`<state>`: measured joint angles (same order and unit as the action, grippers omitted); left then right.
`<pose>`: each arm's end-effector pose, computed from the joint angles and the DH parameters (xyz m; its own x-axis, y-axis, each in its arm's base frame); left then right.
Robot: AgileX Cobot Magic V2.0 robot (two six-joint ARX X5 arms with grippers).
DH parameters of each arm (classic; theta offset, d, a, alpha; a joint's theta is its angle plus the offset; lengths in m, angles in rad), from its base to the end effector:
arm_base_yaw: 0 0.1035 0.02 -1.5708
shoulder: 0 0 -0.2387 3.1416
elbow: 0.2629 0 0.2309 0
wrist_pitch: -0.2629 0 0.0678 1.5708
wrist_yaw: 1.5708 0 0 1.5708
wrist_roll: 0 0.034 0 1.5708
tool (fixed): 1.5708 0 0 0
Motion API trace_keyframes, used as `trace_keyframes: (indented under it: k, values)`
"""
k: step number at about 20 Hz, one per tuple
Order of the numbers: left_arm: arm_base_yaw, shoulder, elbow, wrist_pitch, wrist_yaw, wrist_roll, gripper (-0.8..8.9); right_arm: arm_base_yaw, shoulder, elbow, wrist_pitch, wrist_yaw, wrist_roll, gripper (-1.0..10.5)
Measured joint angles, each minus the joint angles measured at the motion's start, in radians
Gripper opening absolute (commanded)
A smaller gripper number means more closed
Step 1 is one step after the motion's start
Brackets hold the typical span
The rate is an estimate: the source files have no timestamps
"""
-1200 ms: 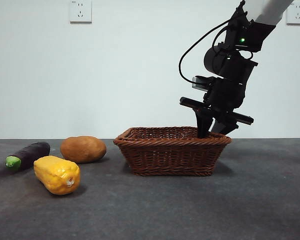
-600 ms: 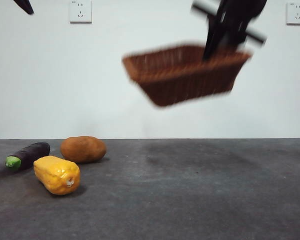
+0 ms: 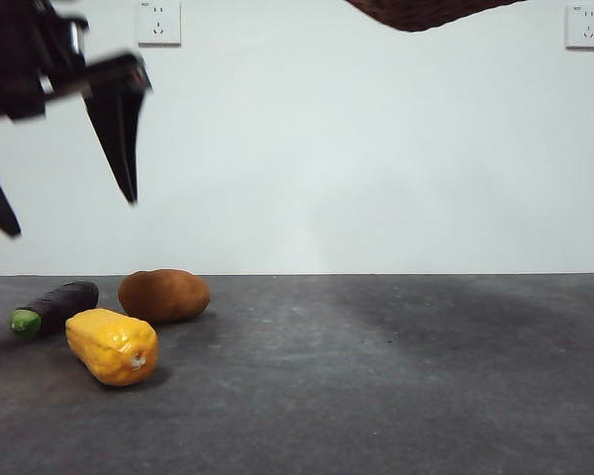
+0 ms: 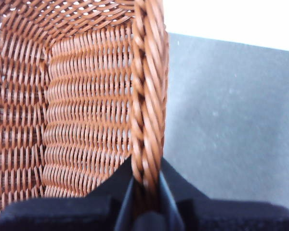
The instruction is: Help me put the vegetables on the table into the basket
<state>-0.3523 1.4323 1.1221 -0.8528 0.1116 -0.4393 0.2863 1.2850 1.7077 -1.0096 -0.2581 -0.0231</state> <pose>0.2408 -0.0926 0.2357 0.3315 -0.2405 -0.9123 -0.0186 0.9651 -0.2612 0.2040 0.0691 0.4230 0.7002 0.4722 -0.5354 -0.4891 0.8637 0.1221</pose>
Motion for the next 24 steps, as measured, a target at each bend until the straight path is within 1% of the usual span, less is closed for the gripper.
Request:
trace_keyframes:
  k: [2, 5, 10, 15, 16, 18, 21, 24]
  values:
    - [-0.006, 0.054, 0.0, 0.015, -0.005, -0.059, 6.16, 0.0, -0.018, 0.0, -0.034, 0.0, -0.018, -0.1]
    - [-0.023, 0.121, 0.0, 0.037, -0.005, -0.119, 6.16, 0.0, -0.034, 0.0, -0.06, -0.005, -0.031, -0.1]
    - [-0.051, 0.209, 0.0, 0.077, -0.006, -0.17, 6.16, 0.0, -0.037, 0.0, -0.076, -0.02, -0.042, -0.1]
    - [-0.072, 0.27, 0.0, 0.085, -0.027, -0.211, 6.15, 0.0, -0.037, 0.0, -0.077, -0.023, -0.046, -0.1]
    - [-0.075, 0.28, 0.0, 0.09, -0.027, -0.218, 5.47, 0.0, -0.037, 0.0, -0.077, -0.023, -0.049, -0.1]
    - [-0.077, 0.285, 0.0, 0.105, -0.028, -0.224, 3.48, 0.0, -0.037, 0.0, -0.078, -0.023, -0.053, -0.1]
    - [-0.084, 0.291, 0.0, 0.123, -0.03, -0.226, 2.32, 0.0, -0.037, 0.0, -0.078, -0.024, -0.056, -0.1]
    - [-0.099, 0.292, 0.0, 0.14, -0.029, -0.227, 0.37, 0.0, -0.037, 0.0, -0.079, -0.024, -0.057, -0.1]
